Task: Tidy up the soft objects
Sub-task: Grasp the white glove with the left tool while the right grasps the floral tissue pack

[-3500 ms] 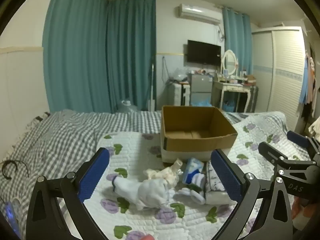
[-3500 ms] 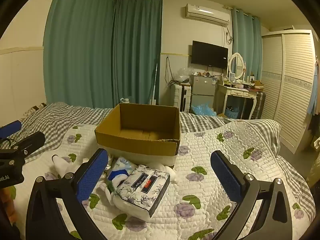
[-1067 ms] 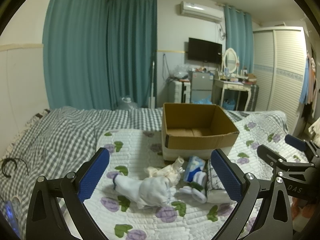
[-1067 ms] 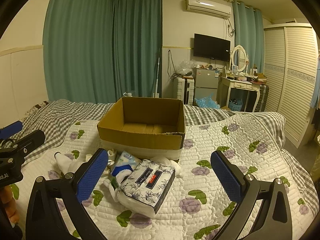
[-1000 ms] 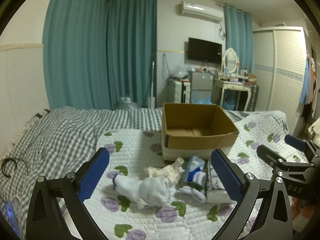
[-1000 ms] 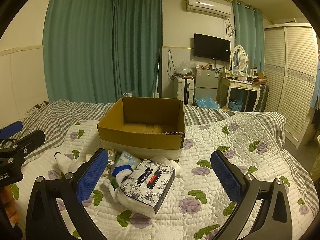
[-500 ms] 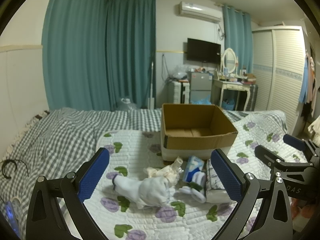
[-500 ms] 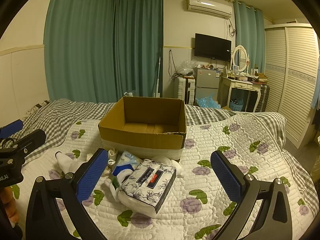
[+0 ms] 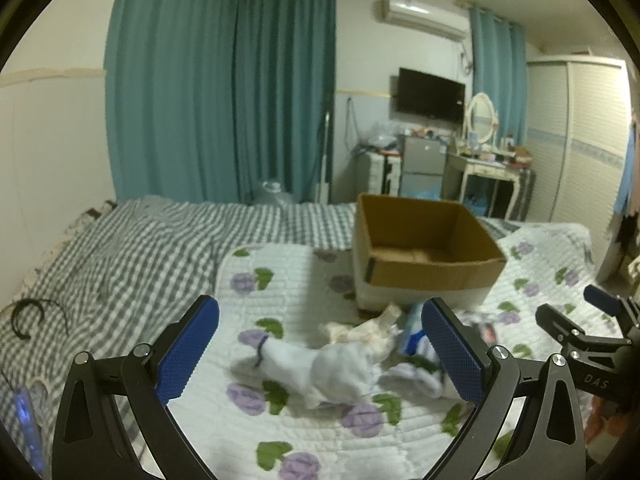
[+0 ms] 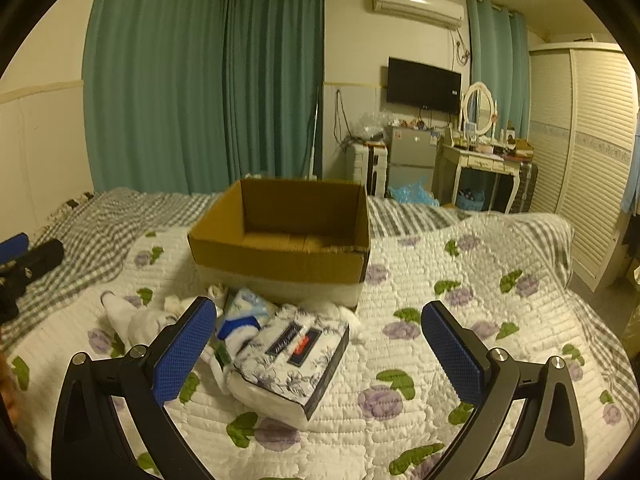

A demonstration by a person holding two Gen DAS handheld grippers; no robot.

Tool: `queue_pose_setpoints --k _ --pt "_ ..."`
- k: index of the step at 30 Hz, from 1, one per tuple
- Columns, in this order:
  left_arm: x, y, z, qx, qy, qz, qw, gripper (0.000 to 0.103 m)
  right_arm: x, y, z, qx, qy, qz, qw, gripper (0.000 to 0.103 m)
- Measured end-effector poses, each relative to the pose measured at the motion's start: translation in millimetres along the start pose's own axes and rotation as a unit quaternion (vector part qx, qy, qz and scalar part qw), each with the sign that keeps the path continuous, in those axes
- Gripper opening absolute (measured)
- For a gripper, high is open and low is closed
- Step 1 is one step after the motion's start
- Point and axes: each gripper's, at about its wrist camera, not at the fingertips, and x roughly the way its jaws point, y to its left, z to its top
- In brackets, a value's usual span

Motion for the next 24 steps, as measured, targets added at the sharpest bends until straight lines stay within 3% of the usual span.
queue_pose_setpoints --k 10,17,24 --pt "39 -1 -31 0.015 0.077 -0.018 0.9968 0.103 76 10 -41 -0.015 0.132 0.036 0.99 0.103" --pt "61 -20 -52 0.056 0.111 -0.017 0.9921 0.103 106 13 -56 -0.007 0.171 0.052 0.984 0.103" --pt "92 -16 -60 0.048 0.148 -0.003 0.9878 0.102 106 13 -56 -0.006 0.171 0.069 0.983 0.073"
